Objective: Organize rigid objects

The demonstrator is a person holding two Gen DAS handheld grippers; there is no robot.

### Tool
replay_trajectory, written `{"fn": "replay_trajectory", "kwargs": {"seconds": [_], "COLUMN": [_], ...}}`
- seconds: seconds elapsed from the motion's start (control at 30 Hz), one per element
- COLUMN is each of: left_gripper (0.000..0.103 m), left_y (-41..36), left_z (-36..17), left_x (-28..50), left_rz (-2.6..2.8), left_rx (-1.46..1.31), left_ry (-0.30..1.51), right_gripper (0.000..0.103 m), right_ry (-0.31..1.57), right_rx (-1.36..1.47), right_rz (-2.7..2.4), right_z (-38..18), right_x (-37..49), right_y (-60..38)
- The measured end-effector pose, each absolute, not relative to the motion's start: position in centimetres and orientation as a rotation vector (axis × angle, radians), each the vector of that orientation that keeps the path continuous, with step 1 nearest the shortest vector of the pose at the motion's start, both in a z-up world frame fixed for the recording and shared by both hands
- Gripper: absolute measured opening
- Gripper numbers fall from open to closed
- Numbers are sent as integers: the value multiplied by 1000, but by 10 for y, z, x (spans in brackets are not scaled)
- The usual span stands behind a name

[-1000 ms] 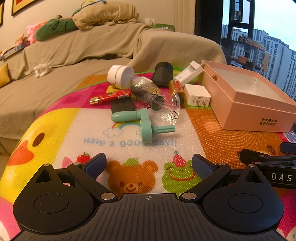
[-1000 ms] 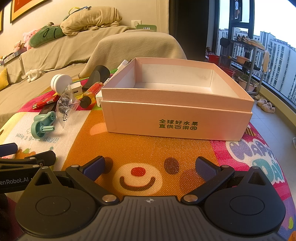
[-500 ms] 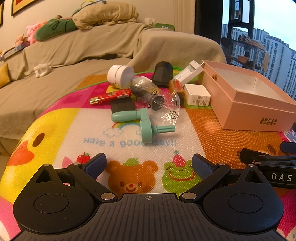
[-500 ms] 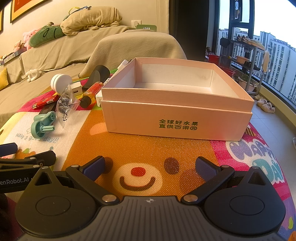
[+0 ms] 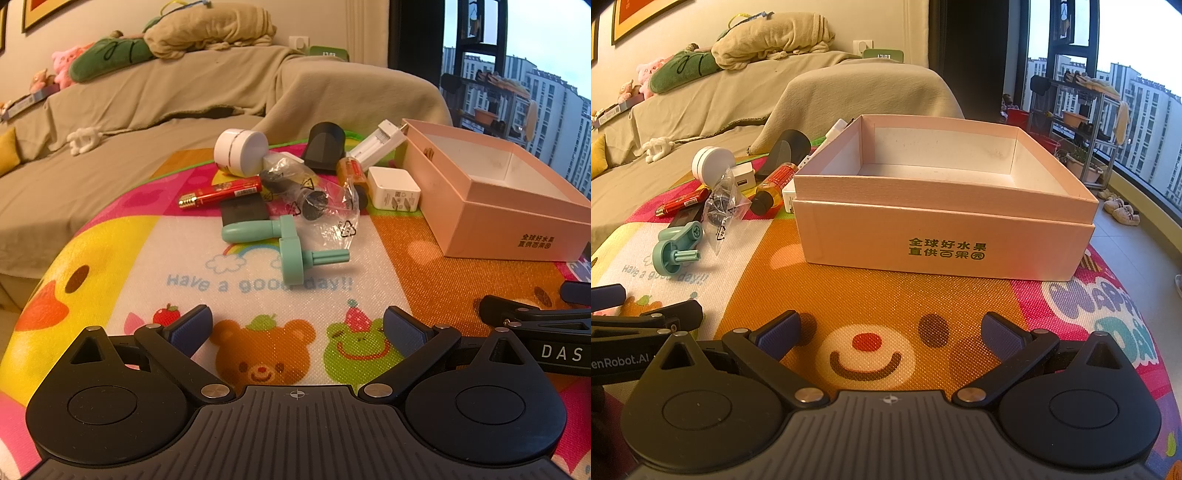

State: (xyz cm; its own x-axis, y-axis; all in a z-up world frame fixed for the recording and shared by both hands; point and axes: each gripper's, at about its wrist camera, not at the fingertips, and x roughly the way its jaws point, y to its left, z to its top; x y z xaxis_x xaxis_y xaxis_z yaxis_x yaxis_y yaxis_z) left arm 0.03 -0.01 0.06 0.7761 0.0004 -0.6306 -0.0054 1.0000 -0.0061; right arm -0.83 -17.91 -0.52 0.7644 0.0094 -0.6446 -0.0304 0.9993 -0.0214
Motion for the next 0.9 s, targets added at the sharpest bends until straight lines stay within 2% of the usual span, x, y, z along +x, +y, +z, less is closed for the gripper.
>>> {"fn": "replay_trajectory", "kwargs": {"seconds": [0.3, 0.4, 0.6, 0.7, 0.77, 0.9], "left_gripper": [101, 101, 101, 101, 101, 101], "left_y": [2, 8, 31, 47, 56, 73], "left_z": [2, 4, 29, 52, 63, 60], "left_x": [0, -2, 2, 22, 49, 121], "left_rz": [-12, -29, -56, -41, -56, -64], "left_rx": [-29, -63, -128, -65, -3, 23], "left_ry": [677, 670, 600, 513, 455, 525], "right_gripper": [103, 103, 103, 103, 103, 103], "right_ry": [683, 730, 752, 774, 790, 785], "right_rx": [86, 150, 47, -126, -108, -106], "right_rz": [121, 240, 266, 253, 247, 251], "right_z": [-1, 5, 5, 1, 1, 0], "right_x": [-5, 2, 2, -3, -1, -3], "right_y": [-196, -217, -207, -187, -188, -188]}}
